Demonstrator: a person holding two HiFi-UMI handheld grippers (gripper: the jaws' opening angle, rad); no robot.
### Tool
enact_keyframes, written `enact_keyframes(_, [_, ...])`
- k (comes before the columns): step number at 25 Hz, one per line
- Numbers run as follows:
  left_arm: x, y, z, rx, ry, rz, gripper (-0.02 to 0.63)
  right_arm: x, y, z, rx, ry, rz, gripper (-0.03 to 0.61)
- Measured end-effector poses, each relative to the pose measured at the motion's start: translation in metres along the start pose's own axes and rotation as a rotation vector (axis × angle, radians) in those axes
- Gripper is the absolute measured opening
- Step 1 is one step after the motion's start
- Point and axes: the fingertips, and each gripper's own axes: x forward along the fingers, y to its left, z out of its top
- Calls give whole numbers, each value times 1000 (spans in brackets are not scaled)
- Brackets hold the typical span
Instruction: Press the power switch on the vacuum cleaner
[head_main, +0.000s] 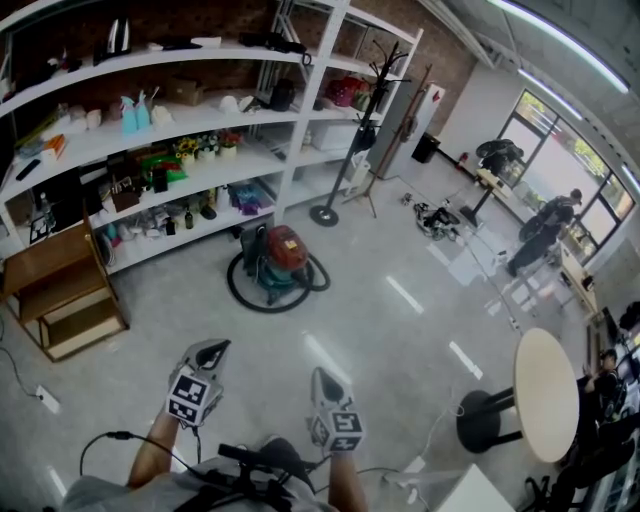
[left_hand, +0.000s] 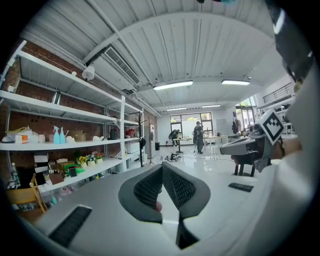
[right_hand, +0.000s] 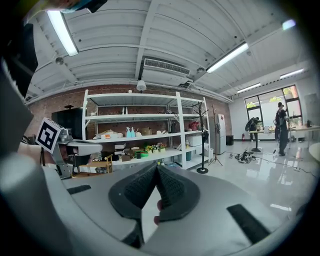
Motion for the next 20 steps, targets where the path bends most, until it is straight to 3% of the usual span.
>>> enact_keyframes(9, [40,11,0,7,17,-14,6,34,-24,0,5,15,-6,12])
enact_keyframes(20, [127,50,21,6,24,11,6,121,-66,34,28,29,45,12])
